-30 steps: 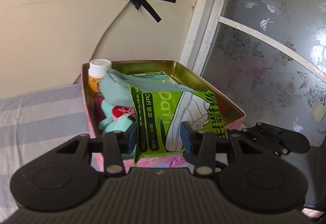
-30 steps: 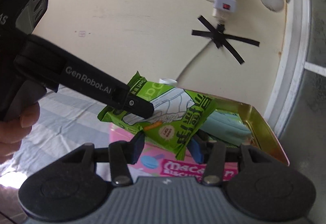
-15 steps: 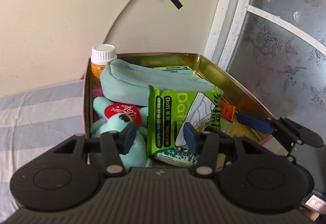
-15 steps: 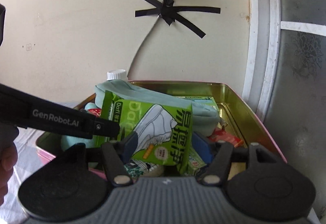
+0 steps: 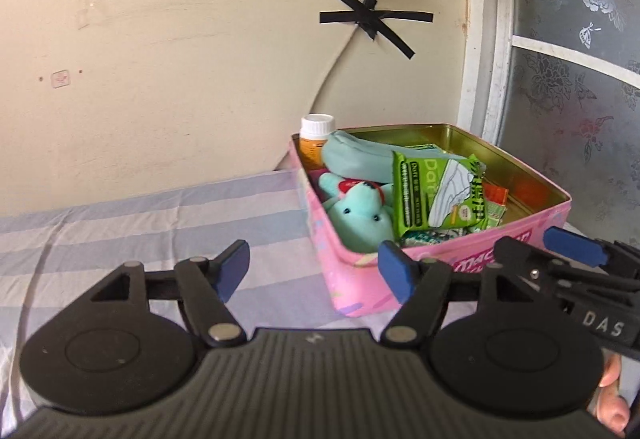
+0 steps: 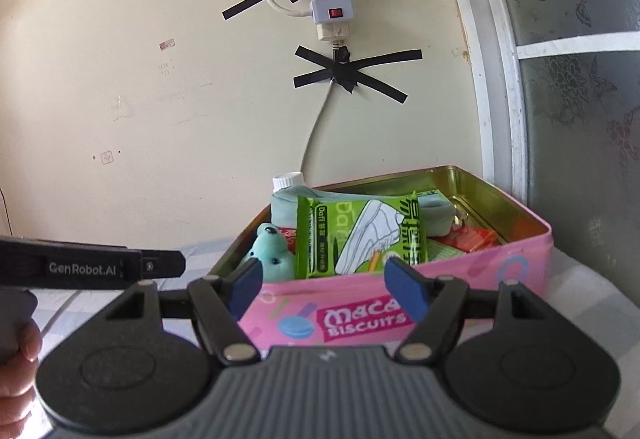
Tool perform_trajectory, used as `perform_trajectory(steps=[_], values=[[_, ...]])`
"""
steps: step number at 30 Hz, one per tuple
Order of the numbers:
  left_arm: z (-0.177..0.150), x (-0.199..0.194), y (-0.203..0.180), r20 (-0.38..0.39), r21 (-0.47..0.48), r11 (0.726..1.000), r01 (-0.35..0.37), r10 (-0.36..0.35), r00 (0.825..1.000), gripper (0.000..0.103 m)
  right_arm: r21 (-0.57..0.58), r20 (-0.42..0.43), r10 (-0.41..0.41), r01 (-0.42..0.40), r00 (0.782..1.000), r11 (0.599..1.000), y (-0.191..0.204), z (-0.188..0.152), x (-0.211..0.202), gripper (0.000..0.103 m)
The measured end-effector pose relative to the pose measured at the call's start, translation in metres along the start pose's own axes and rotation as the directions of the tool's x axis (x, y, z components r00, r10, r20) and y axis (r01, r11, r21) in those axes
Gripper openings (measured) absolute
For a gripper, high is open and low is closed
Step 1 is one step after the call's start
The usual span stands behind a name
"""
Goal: Organize objects
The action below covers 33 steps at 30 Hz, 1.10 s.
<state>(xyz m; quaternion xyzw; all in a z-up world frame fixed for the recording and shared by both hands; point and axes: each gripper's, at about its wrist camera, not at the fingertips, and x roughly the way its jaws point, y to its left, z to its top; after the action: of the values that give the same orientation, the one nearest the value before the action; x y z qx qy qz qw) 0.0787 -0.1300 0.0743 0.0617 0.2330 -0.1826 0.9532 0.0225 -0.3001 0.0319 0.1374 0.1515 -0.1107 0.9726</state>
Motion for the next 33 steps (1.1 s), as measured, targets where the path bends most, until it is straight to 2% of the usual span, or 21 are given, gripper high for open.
perform_trajectory(steps=[5, 7, 12, 15, 16, 18, 24, 33], values=[[-0.023, -0.013, 0.014, -0.01, 0.001, 0.999, -0.039, 0.039, 0.999, 0.076, 0.085, -0.022, -0.011, 0.012, 1.0, 0.996, 0.005, -0.013, -0.017, 0.078], [-0.032, -0.016, 0.019, -0.024, -0.008, 0.999, -0.043, 0.043, 0.999, 0.08, 0.095, -0.023, -0.021, 0.023, 0.999, 0.995, 0.009, -0.016, -0.023, 0.087], [-0.051, -0.021, 0.024, -0.052, -0.002, 0.999, -0.051, 0.051, 0.997, 0.081, 0.1, -0.035, -0.019, 0.022, 0.999, 0.995, 0.02, -0.022, -0.032, 0.1], [-0.062, -0.021, 0.029, -0.082, -0.008, 0.998, -0.058, 0.058, 0.995, 0.083, 0.099, -0.065, -0.006, 0.013, 0.998, 0.995, 0.028, -0.026, -0.031, 0.101], [-0.064, -0.021, 0.03, -0.089, -0.011, 0.998, -0.062, 0.061, 0.994, 0.09, 0.097, -0.073, 0.0, 0.008, 0.997, 0.995, 0.032, -0.028, -0.031, 0.103], [-0.069, -0.024, 0.032, -0.084, -0.014, 0.997, -0.074, 0.073, 0.994, 0.095, 0.088, -0.084, 0.007, 0.0, 0.996, 0.996, 0.039, -0.03, -0.03, 0.103], [-0.076, -0.029, 0.038, -0.093, -0.011, 0.996, -0.092, 0.09, 0.992, 0.102, 0.089, -0.121, 0.023, -0.013, 0.992, 0.996, 0.051, -0.036, -0.027, 0.103], [-0.083, -0.024, 0.043, -0.138, -0.021, 0.994, -0.103, 0.099, 0.985, 0.103, 0.11, -0.143, 0.016, 0.0, 0.99, 0.994, 0.053, -0.042, -0.025, 0.103]])
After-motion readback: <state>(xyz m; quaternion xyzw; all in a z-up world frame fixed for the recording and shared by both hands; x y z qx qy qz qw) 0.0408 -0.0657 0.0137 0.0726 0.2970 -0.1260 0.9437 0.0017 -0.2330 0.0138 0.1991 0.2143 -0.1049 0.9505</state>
